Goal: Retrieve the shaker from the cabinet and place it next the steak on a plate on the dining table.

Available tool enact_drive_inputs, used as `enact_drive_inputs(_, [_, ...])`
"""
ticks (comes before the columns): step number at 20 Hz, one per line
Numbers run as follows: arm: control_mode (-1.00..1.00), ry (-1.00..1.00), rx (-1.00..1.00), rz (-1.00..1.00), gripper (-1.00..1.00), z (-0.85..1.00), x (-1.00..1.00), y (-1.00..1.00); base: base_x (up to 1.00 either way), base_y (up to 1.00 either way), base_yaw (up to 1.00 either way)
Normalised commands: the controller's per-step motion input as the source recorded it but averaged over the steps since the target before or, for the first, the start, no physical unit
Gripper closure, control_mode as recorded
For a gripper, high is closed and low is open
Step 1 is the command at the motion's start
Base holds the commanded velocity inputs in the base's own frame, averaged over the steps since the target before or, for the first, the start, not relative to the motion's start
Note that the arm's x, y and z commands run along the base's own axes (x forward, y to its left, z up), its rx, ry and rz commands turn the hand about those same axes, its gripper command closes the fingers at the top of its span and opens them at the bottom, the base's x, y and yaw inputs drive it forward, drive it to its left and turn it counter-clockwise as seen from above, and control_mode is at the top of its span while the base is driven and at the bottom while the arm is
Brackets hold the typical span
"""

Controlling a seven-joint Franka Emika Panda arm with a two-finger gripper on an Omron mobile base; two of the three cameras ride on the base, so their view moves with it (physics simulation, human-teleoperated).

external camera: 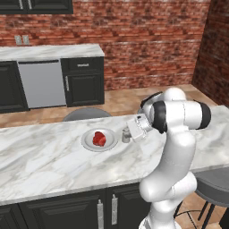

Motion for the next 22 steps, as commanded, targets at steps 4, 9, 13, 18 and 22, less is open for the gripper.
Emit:
enact_drive_inputs(4, [-1.00, 0.00, 0.06, 0.05, 1.00, -0.17, 0.29, 0.00, 0.00, 0.00, 0.00])
enact_drive_inputs(9, [-1.00, 0.00, 0.01, 0.04, 1.00, -0.22, 0.33, 0.01, 0.00, 0.00, 0.00])
enact_drive_inputs(13, [-1.00, 0.00, 0.00, 0.01, 1.00, -0.20, 0.29, 0.04, 0.00, 0.00, 0.00])
enact_drive_inputs(18, [-1.00, 0.00, 0.00, 0.00, 1.00, -0.27, 0.29, 0.06, 0.00, 0.00, 0.00])
enact_drive_inputs(22, [-1.00, 0.00, 0.00, 0.00, 1.00, -0.30, 0.23, 0.13, 0.00, 0.00, 0.00])
